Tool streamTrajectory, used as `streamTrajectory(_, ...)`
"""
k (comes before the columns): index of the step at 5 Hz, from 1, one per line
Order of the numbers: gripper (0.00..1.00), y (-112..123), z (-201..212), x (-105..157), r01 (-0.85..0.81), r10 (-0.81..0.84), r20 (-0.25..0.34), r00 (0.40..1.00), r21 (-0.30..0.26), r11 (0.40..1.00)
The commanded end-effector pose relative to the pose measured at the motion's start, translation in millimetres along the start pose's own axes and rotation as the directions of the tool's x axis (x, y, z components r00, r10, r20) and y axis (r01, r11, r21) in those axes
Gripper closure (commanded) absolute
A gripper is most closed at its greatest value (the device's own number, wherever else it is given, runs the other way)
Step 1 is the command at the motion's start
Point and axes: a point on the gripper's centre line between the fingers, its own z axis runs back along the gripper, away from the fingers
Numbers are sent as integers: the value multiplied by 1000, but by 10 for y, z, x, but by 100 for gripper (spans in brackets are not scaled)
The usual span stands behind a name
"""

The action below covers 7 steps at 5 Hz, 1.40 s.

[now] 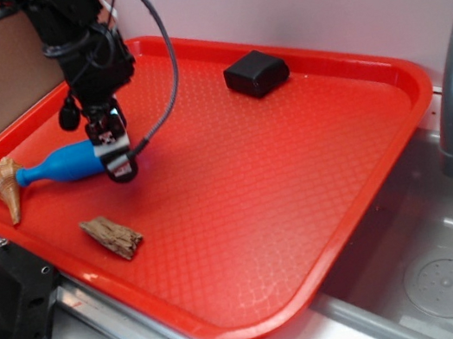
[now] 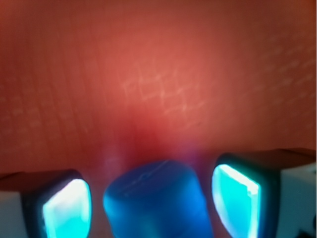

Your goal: Grab the blue bottle.

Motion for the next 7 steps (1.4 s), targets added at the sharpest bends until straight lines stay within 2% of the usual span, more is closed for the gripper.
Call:
streamTrajectory(1,0,-170,-26,-86,-41,41,-21,999,7,999)
streamTrajectory(2,0,-143,-97,-205,-92,92,-12,996,-19,996)
streamTrajectory(3,100,-169,-122,-238,-119,119,-37,992,-17,993)
streamTrajectory(4,100,-166,-38,-237,-150,149,-36,988,-24,988)
streamTrajectory(5,100,-188,325,-171,-219,220,21,975,-9,976)
streamTrajectory(6,100,-165,838,-7,-407,404,128,906,-5,913)
streamTrajectory(7,100,-151,1361,94,-511,507,211,836,-38,859)
